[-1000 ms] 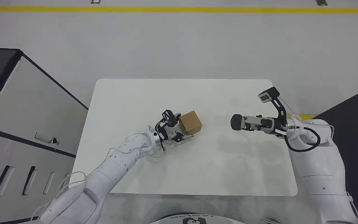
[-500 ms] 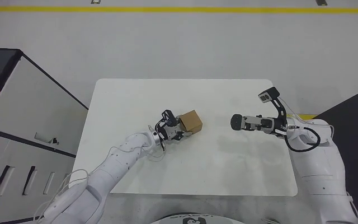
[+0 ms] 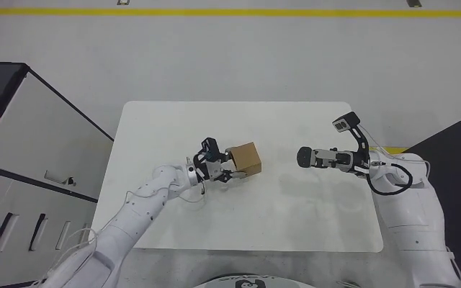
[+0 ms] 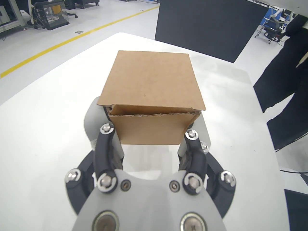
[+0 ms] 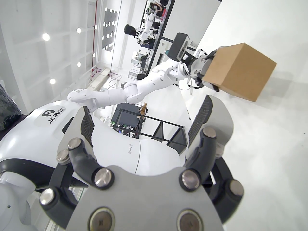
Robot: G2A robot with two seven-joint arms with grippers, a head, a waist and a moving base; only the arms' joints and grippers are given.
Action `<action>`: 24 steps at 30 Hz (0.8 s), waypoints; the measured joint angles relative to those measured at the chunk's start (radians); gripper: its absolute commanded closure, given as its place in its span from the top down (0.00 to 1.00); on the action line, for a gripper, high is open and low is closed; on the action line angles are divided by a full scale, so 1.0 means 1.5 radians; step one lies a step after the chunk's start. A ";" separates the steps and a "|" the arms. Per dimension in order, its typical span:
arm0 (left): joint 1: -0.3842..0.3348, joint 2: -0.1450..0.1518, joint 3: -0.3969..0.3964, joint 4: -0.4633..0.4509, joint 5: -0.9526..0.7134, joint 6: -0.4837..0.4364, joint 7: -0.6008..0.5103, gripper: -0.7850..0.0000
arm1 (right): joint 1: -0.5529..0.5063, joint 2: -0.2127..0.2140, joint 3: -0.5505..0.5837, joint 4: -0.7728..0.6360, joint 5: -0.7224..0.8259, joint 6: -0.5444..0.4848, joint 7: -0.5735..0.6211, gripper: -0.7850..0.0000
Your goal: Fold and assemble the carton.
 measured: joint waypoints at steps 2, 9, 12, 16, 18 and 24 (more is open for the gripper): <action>0.026 0.010 -0.021 -0.060 0.003 -0.003 -0.040 0.00 | 0.000 0.000 0.000 0.000 0.000 0.000 0.000 1.00; 0.026 0.010 -0.021 -0.056 0.004 -0.002 -0.035 0.00 | 0.000 0.000 0.000 0.000 0.000 0.000 0.000 1.00; 0.033 0.010 -0.024 -0.065 -0.007 0.005 -0.036 0.00 | 0.000 0.000 0.000 0.000 0.000 0.000 0.000 1.00; 0.048 0.026 -0.068 -0.143 0.018 -0.002 -0.044 0.00 | 0.000 0.000 0.000 0.000 0.000 0.000 0.000 1.00; 0.065 0.038 -0.101 -0.192 0.030 -0.022 -0.056 0.00 | 0.000 0.000 0.000 0.000 0.000 0.000 0.000 1.00; 0.159 0.074 -0.232 -0.401 0.032 -0.075 -0.116 0.00 | 0.000 0.000 0.000 0.000 0.000 0.000 0.000 1.00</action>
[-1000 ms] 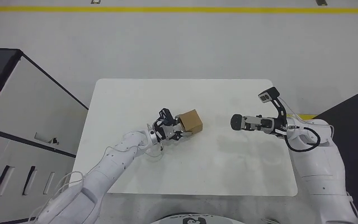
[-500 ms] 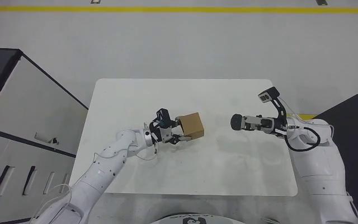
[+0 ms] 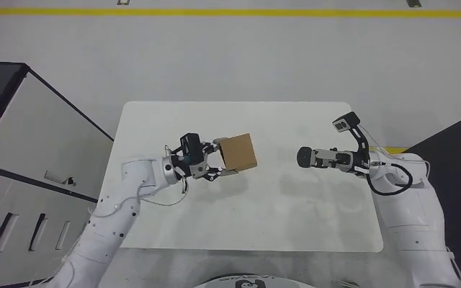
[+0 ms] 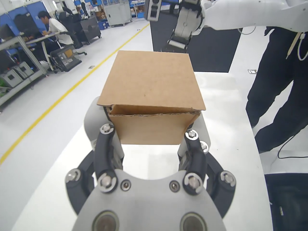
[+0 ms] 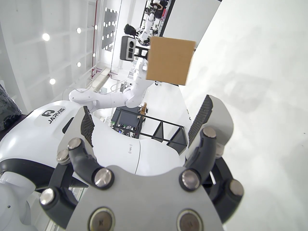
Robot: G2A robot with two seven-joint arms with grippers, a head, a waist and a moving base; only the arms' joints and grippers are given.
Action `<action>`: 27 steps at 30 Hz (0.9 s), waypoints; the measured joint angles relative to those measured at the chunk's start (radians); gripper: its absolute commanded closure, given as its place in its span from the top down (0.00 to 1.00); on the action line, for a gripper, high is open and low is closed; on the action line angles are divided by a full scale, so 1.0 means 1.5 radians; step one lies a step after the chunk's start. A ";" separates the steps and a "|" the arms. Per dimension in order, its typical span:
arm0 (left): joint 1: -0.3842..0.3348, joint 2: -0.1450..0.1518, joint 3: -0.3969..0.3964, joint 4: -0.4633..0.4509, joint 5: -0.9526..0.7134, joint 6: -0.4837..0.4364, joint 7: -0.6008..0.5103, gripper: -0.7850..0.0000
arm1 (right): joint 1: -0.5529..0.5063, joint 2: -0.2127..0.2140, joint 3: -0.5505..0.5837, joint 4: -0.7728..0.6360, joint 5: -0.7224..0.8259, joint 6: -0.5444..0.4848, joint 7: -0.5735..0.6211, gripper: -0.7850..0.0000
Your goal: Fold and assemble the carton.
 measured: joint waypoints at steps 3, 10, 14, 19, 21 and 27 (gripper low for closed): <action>0.042 0.010 -0.050 -0.097 -0.015 -0.013 -0.041 0.00 | 0.000 0.000 0.000 0.000 0.000 0.000 0.000 1.00; 0.096 0.016 -0.081 -0.228 -0.048 0.017 -0.134 0.00 | 0.000 0.000 0.000 0.000 0.000 0.000 0.000 1.00; 0.095 0.016 -0.081 -0.225 -0.048 0.016 -0.131 0.00 | 0.000 0.000 0.000 0.000 0.000 0.000 0.000 1.00; 0.098 0.015 -0.078 -0.222 -0.053 0.020 -0.129 0.00 | 0.000 0.000 0.000 0.000 0.000 0.000 0.000 1.00; 0.104 0.015 -0.074 -0.222 -0.077 0.036 -0.129 0.00 | 0.000 0.000 0.000 0.000 0.000 0.000 0.000 1.00; 0.059 0.020 -0.111 -0.289 -0.183 0.022 -0.210 0.00 | 0.000 0.000 0.000 0.000 0.000 0.000 0.000 1.00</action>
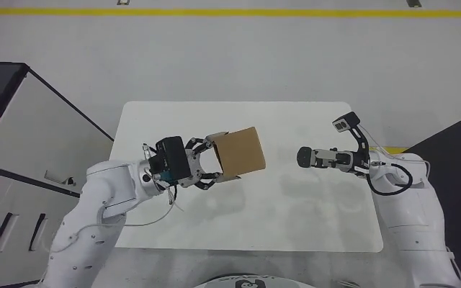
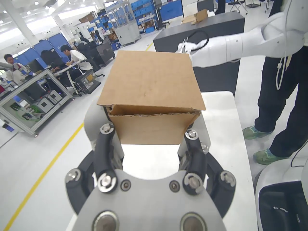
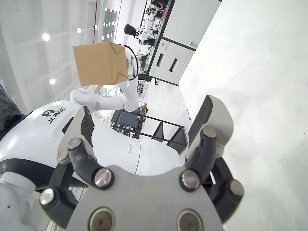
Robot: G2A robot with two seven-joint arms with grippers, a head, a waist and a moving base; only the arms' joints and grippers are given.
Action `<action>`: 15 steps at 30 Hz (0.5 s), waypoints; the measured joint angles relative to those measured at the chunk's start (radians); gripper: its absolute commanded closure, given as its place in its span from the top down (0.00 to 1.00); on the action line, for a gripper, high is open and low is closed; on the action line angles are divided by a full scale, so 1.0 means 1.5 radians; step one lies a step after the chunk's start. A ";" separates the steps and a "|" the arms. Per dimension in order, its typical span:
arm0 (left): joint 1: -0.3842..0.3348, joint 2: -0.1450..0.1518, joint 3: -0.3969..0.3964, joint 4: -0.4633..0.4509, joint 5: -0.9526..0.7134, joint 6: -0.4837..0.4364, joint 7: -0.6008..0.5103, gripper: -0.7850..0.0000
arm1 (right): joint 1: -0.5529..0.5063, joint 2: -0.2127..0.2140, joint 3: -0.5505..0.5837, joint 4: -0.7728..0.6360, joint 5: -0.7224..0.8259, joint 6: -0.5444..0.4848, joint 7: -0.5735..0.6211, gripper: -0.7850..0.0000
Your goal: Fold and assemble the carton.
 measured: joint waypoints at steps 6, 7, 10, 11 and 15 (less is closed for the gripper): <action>-0.069 0.011 -0.043 -0.071 -0.126 -0.002 -0.147 0.00 | 0.000 0.000 0.000 0.000 0.000 0.000 0.000 1.00; -0.079 0.014 -0.046 -0.081 -0.151 0.004 -0.180 0.00 | 0.000 0.000 0.000 0.000 0.000 0.000 0.000 1.00; -0.086 0.016 -0.049 -0.086 -0.172 0.011 -0.230 0.00 | 0.000 0.000 0.000 0.000 0.000 0.000 0.000 1.00; -0.085 0.016 -0.049 -0.086 -0.170 0.011 -0.225 0.00 | 0.000 0.000 0.000 0.000 0.000 0.000 0.000 1.00; -0.085 0.016 -0.049 -0.086 -0.169 0.010 -0.211 0.00 | 0.000 0.000 0.000 0.000 0.000 0.000 0.000 1.00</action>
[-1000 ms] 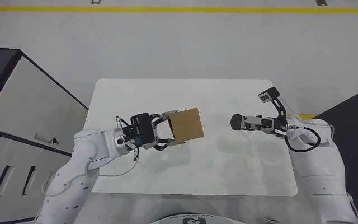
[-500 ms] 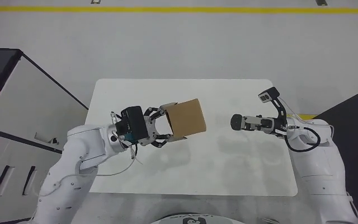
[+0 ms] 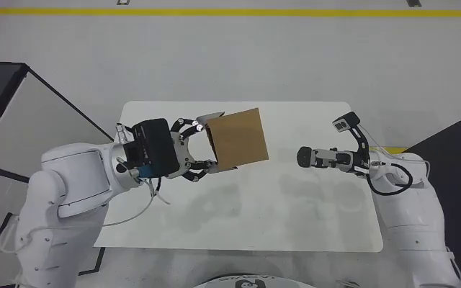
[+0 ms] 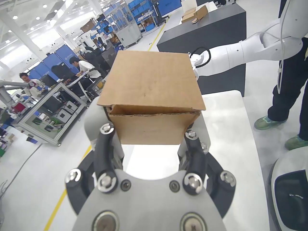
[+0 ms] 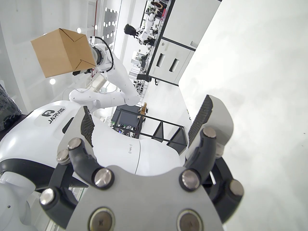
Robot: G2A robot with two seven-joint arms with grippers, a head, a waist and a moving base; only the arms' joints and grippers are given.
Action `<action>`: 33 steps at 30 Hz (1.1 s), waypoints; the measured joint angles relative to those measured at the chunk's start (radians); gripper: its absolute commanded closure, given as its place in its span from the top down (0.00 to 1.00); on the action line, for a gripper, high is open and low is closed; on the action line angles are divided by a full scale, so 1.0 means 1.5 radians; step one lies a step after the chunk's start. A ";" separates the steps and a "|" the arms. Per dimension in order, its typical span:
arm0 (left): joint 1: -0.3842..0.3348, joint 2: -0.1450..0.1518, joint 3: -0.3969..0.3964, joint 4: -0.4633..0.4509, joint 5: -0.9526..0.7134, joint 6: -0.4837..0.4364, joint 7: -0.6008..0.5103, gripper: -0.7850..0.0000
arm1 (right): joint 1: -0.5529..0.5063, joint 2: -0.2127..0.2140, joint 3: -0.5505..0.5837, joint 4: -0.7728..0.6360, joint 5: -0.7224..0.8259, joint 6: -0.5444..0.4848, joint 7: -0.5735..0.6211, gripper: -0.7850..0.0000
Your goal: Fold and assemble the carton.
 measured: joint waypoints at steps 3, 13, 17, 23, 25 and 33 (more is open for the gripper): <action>0.000 0.000 0.000 0.000 0.000 0.000 -0.001 0.00 | 0.000 0.000 0.000 0.000 0.000 0.000 0.000 1.00; 0.000 0.000 0.000 0.000 0.000 0.000 -0.001 0.00 | 0.000 0.000 0.000 0.000 0.000 0.000 0.000 1.00; 0.000 0.000 0.000 0.000 0.000 0.000 -0.001 0.00 | 0.000 0.000 0.000 0.000 0.000 0.000 0.000 1.00; 0.000 0.000 0.000 0.000 0.000 0.000 -0.001 0.00 | 0.000 0.000 0.000 0.000 0.000 0.000 0.000 1.00; 0.000 0.000 0.000 0.000 0.000 0.000 -0.001 0.00 | 0.000 0.000 0.000 0.000 0.000 0.000 0.000 1.00; 0.006 0.000 0.006 0.014 -0.054 0.036 0.005 0.00 | 0.000 0.000 0.000 0.000 0.000 0.000 0.000 1.00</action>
